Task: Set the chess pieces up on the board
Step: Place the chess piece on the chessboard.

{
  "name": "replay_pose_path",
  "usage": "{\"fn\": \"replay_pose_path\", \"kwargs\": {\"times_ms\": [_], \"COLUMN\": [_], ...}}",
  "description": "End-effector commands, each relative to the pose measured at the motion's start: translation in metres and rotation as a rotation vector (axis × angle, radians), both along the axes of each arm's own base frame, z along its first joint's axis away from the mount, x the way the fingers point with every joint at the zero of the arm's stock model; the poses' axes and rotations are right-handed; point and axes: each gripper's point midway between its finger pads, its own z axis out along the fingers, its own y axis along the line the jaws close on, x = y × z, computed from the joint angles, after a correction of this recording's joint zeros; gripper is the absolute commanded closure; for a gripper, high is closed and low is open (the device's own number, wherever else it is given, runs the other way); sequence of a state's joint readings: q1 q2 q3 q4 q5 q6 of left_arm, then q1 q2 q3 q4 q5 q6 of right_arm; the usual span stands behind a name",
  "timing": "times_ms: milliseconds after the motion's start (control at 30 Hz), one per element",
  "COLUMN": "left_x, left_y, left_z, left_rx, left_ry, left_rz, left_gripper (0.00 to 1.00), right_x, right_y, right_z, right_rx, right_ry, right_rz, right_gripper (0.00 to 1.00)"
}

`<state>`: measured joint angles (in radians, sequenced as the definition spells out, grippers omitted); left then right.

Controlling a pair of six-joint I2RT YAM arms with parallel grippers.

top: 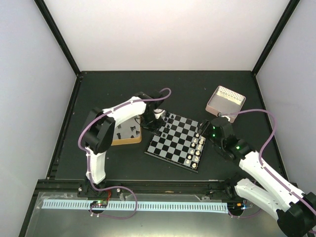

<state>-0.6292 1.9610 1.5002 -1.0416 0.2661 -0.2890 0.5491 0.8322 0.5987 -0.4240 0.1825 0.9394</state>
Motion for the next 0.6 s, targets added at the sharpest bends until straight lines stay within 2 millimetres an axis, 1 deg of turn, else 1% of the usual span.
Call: {"fn": "replay_pose_path", "kwargs": {"times_ms": [0, 233, 300, 433, 500, 567], "left_x": [0.0023, -0.0012, -0.0007, 0.0006, 0.0008, 0.0002], "left_y": [-0.0068, -0.0026, -0.0016, -0.0034, -0.0056, -0.008], "left_z": [0.0032, -0.0045, -0.0028, 0.0013, 0.0018, 0.0017], "left_rx": [0.005, 0.031, 0.036, 0.024, 0.014, 0.003], "left_ry": [0.003, 0.015, 0.008, -0.003, -0.002, 0.002], "left_rz": [-0.019, -0.016, -0.014, -0.01, -0.011, -0.015], "left_gripper": [0.89, 0.83, 0.78, 0.72, 0.71, 0.72], "right_x": [0.003, -0.0031, -0.0039, -0.0047, -0.0049, -0.0049], "right_y": [-0.0067, -0.0054, -0.0054, -0.0049, -0.0044, -0.0043], "right_z": [0.0055, 0.0024, 0.0015, -0.0009, -0.001, -0.0009], "right_rx": [-0.029, 0.019, 0.024, 0.02, 0.02, 0.02], "right_ry": [-0.022, -0.019, -0.019, -0.01, -0.009, -0.009], "right_rz": [-0.02, -0.02, -0.02, -0.015, -0.012, -0.011], "right_gripper": [0.32, 0.32, 0.32, 0.32, 0.32, 0.32]}}
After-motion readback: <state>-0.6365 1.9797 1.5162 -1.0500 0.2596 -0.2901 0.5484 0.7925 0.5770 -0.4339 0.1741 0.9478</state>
